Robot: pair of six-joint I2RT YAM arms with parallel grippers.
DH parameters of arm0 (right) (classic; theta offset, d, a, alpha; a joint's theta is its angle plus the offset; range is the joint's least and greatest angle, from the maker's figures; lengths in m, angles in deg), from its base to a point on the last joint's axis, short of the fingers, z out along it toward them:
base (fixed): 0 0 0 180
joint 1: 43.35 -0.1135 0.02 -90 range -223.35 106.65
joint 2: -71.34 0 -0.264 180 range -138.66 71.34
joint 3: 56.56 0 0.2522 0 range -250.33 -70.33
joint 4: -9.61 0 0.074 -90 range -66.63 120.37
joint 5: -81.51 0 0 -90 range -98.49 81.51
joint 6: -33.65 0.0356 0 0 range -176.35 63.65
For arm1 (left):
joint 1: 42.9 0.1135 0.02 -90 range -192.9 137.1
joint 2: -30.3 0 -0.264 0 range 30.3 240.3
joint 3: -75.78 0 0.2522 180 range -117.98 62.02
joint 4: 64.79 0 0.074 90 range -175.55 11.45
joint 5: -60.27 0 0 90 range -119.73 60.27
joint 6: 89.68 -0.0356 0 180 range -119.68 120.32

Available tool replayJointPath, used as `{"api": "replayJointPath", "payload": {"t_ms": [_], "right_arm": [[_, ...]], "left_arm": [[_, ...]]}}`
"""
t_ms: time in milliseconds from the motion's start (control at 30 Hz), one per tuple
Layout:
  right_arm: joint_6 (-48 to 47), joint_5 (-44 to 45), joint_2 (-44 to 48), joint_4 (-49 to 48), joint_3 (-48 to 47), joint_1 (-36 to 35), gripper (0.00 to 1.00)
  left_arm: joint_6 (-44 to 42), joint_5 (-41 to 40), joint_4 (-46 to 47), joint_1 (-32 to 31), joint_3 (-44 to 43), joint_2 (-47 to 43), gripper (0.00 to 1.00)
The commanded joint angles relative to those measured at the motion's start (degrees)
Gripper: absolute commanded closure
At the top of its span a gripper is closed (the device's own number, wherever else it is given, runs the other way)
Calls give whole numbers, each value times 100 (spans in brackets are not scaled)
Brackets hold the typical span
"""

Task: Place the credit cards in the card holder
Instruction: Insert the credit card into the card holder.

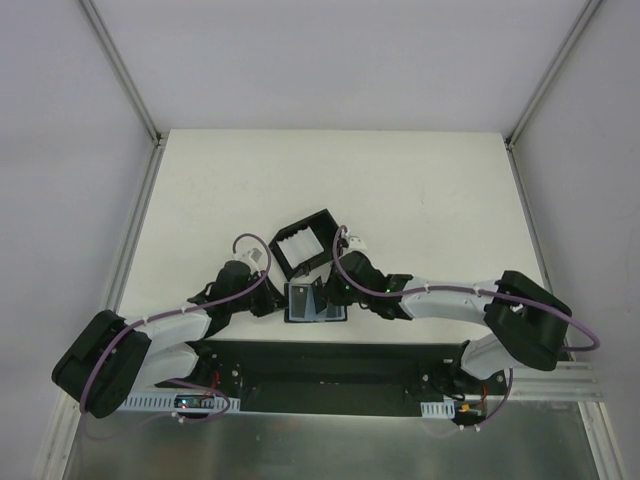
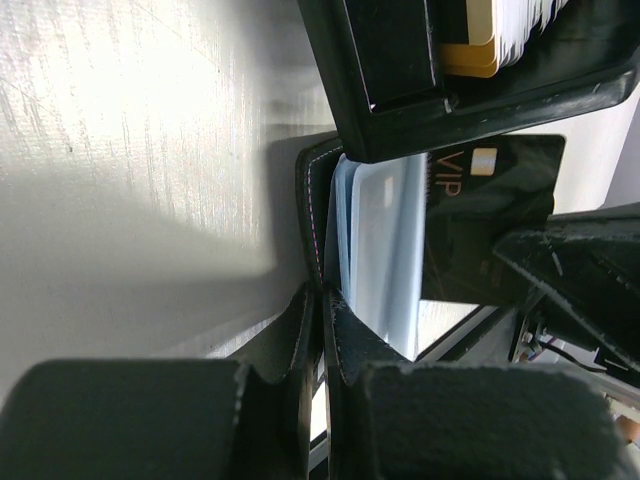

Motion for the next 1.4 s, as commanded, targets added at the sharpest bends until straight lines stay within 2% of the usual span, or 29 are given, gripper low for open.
{"api": "replayJointPath", "payload": {"t_ms": [0,267,467,700,833,1367], "right_arm": [[198,-418,-241,-366,-248,-217,100],[-56,-672,-347,-664,-529,-393,100],[-188,-955,-409,-744,-723,-420,100],[-84,116,575,-366,5,-411,100],[171,249,883,-480,516,-341,100],[1128,170,347,-1842,1509,-94,100]], "left_arm": [[-56,-151,-579,-97,299,143,100],[392,-379,-447,-597,501,63,100],[524,-563,-490,-650,546,64,100],[507,-695,-631,-650,493,81,100],[516,-696,-623,-650,458,195,100],[551,-739,-614,-650,431,397,100]]}}
